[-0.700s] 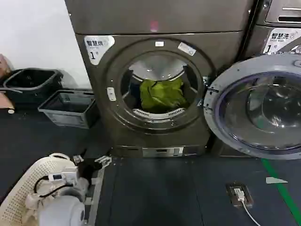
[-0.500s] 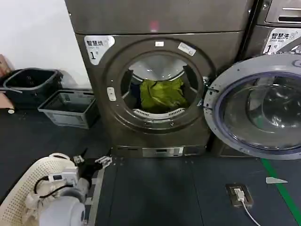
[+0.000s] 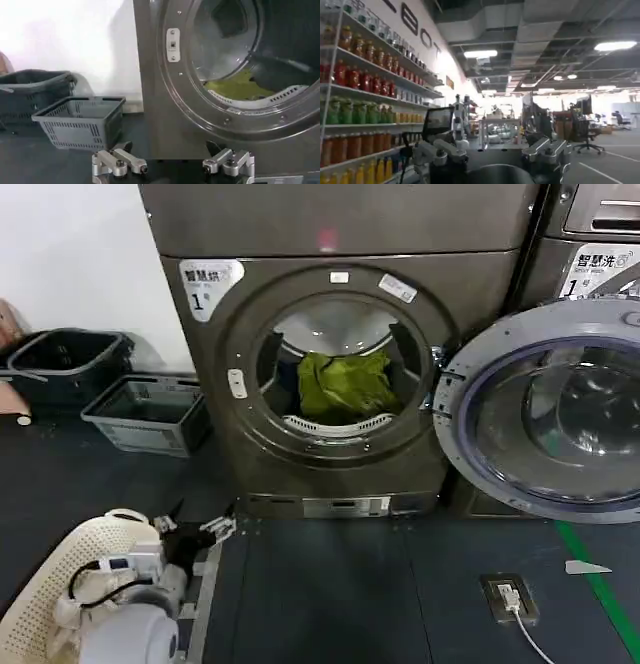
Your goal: Grasp the clothes from the dryer.
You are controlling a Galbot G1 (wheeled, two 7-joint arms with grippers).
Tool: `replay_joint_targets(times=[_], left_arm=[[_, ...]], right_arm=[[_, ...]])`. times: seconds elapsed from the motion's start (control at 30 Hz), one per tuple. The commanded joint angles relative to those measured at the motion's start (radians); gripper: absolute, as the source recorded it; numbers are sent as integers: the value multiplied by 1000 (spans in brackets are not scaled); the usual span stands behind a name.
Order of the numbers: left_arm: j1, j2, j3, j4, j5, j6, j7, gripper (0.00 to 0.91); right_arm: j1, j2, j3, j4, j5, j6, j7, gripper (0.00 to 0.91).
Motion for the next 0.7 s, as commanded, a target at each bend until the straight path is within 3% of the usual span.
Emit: replay_joint_targets(times=[0.03, 0.7], left_arm=[[-1, 0, 0, 0, -1, 49, 0, 907], [-1, -7, 3, 2, -12, 49, 1, 907]], right_arm=[[1, 1, -7, -5, 1, 13, 15, 907], [-14, 6, 7, -10, 7, 1, 23, 907]])
